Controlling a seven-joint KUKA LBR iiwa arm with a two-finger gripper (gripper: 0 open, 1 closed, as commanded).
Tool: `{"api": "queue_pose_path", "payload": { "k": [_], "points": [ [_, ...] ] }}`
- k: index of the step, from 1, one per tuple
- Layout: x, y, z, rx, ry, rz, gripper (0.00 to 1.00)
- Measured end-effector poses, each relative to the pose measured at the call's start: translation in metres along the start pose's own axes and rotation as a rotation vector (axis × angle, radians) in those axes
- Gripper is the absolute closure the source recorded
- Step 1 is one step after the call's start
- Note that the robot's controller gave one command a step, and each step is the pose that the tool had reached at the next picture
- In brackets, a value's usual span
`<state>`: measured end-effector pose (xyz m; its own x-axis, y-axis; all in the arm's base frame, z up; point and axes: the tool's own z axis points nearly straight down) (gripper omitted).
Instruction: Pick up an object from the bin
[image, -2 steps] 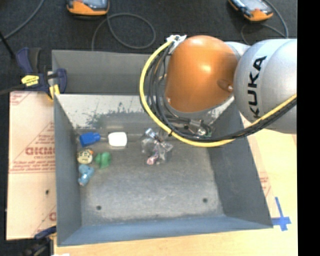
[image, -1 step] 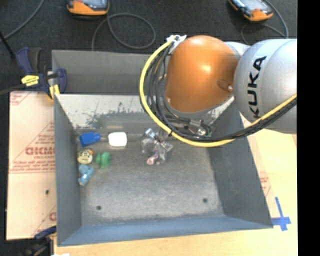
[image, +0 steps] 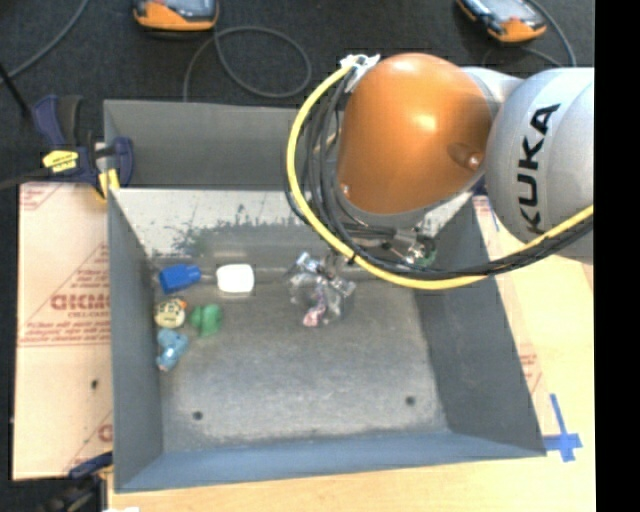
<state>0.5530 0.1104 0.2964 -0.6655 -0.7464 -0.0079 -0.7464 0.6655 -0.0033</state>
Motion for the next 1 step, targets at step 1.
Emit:
{"api": "queue_pose_path", "payload": {
  "k": [1],
  "points": [
    [-0.0129, 0.0001, 0.0116, 0.017, -0.019, -0.064, 1.00]
  ]
}}
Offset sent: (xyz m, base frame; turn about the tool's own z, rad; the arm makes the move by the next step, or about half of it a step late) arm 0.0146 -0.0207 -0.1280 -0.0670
